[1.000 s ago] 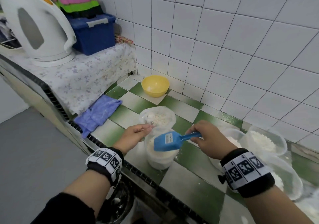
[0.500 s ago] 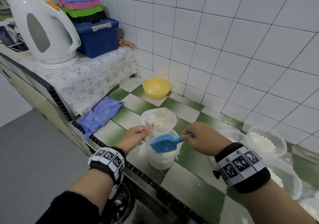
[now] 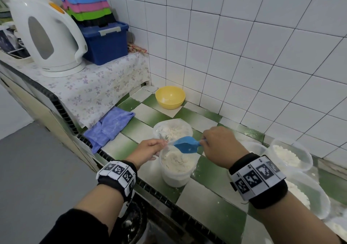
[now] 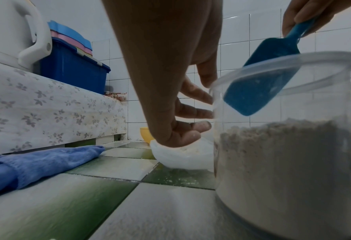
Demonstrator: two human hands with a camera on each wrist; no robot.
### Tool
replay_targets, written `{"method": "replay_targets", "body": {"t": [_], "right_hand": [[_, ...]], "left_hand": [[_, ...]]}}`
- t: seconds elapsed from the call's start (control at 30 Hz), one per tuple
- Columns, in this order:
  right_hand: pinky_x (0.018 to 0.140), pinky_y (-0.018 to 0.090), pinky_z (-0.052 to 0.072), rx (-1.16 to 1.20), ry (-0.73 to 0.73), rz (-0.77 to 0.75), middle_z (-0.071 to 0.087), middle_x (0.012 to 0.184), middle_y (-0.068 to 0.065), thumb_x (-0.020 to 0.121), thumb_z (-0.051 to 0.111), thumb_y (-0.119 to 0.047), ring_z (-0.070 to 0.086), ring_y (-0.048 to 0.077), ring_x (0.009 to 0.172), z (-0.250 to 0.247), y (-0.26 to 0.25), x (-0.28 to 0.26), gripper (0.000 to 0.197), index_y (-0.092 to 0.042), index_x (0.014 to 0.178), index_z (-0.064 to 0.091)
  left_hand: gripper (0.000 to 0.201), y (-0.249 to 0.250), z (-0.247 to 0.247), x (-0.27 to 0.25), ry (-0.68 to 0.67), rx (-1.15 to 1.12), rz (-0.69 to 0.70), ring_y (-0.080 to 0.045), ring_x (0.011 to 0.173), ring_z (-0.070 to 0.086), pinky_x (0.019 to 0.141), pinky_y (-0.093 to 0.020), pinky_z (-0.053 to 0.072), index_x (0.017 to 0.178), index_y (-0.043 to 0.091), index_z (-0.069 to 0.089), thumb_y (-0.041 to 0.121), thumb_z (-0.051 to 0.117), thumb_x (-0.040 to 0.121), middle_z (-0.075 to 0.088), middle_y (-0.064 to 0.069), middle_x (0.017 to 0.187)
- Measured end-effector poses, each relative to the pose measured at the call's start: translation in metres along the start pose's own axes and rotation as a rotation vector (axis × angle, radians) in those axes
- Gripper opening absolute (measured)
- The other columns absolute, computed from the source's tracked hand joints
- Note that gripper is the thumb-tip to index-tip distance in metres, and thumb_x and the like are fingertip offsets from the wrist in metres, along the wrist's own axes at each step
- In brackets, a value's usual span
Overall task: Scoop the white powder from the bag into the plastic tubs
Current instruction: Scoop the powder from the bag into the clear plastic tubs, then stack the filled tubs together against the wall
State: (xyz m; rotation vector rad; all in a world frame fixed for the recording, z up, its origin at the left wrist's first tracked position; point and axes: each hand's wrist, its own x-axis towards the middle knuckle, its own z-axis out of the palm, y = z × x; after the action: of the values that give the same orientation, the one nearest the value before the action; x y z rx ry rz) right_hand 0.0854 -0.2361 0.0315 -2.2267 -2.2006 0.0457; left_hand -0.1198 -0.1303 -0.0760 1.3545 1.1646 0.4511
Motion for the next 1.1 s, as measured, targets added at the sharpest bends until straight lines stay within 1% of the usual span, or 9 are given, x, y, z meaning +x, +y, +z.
{"method": "replay_targets", "body": {"t": [0.1,0.2,0.3,0.47,0.57,0.73,0.83,0.93,1.1], "right_hand": [[0.077,0.028,0.035,-0.020,-0.049,-0.026,0.057,0.092,0.000,0.096,0.041,-0.028,0.047,0.018,0.085,0.006,-0.006,-0.001,0.024,-0.017,0.100,0.062],[0.080,0.029,0.043,0.045,-0.093,0.016,0.061,0.090,0.000,0.095,0.041,-0.030,0.053,0.018,0.086,0.006,0.000,0.000,0.027,-0.017,0.094,0.065],[0.064,0.024,0.039,0.340,-0.105,0.134,0.059,0.076,-0.004,0.093,0.048,-0.027,0.053,0.013,0.072,-0.007,0.018,0.003,0.023,-0.016,0.086,0.067],[0.049,0.016,0.031,0.821,0.075,0.347,0.053,0.052,-0.011,0.091,0.056,-0.021,0.040,0.001,0.045,-0.026,0.035,0.016,0.025,-0.015,0.068,0.064],[0.051,0.021,0.030,0.918,0.147,0.463,0.052,0.056,-0.009,0.093,0.054,-0.021,0.039,0.007,0.051,-0.019,0.030,0.038,0.031,-0.017,0.063,0.060],[0.051,0.024,0.033,0.876,0.099,0.553,0.052,0.060,-0.004,0.096,0.046,-0.022,0.041,0.012,0.053,0.005,0.026,0.101,0.033,-0.005,0.072,0.062],[0.059,0.028,0.039,0.866,0.064,0.571,0.057,0.064,0.004,0.097,0.044,-0.023,0.047,0.018,0.057,0.020,0.027,0.148,0.037,-0.006,0.071,0.063],[0.068,0.032,0.042,0.921,0.053,0.599,0.061,0.076,0.010,0.098,0.042,-0.019,0.051,0.023,0.069,0.037,0.030,0.193,0.035,0.003,0.090,0.067],[0.058,0.021,0.038,0.990,-0.034,0.631,0.059,0.090,0.008,0.097,0.042,-0.015,0.048,0.009,0.062,0.063,0.035,0.248,0.030,0.002,0.112,0.062]], "left_hand": [[0.025,0.003,-0.003,0.002,-0.015,0.018,-0.015,-0.011,0.086,0.060,0.069,-0.022,0.045,0.116,0.019,0.070,0.030,0.061,0.095,0.070,-0.001,0.101],[0.024,0.005,-0.006,0.005,-0.035,0.024,-0.013,-0.006,0.079,0.061,0.068,-0.021,0.044,0.114,0.019,0.070,0.029,0.063,0.094,0.070,0.004,0.093],[0.024,0.007,-0.010,0.007,-0.073,0.028,-0.005,-0.006,0.082,0.063,0.071,-0.023,0.045,0.113,0.021,0.072,0.031,0.064,0.093,0.072,0.005,0.096],[0.023,0.009,-0.021,0.020,-0.089,-0.042,0.019,-0.011,0.082,0.065,0.072,-0.025,0.045,0.109,0.018,0.073,0.029,0.057,0.097,0.074,0.002,0.098],[0.022,0.011,-0.030,0.034,-0.028,-0.052,0.001,-0.011,0.078,0.061,0.065,-0.021,0.044,0.107,0.015,0.073,0.025,0.055,0.099,0.072,0.002,0.094],[0.020,0.017,-0.043,0.050,-0.060,-0.060,-0.026,-0.012,0.071,0.056,0.061,-0.021,0.042,0.106,0.011,0.072,0.021,0.056,0.098,0.071,0.001,0.087],[0.021,0.019,-0.048,0.061,-0.118,-0.015,-0.034,-0.009,0.066,0.057,0.059,-0.021,0.039,0.106,0.008,0.072,0.021,0.058,0.097,0.070,-0.001,0.083],[0.022,0.019,-0.052,0.074,-0.193,0.020,-0.031,-0.006,0.062,0.057,0.057,-0.022,0.037,0.107,0.007,0.072,0.023,0.060,0.097,0.069,-0.003,0.083],[0.019,0.017,-0.058,0.096,-0.280,0.054,-0.012,-0.005,0.068,0.060,0.062,-0.020,0.045,0.104,0.016,0.073,0.027,0.059,0.097,0.071,0.003,0.083]]}}
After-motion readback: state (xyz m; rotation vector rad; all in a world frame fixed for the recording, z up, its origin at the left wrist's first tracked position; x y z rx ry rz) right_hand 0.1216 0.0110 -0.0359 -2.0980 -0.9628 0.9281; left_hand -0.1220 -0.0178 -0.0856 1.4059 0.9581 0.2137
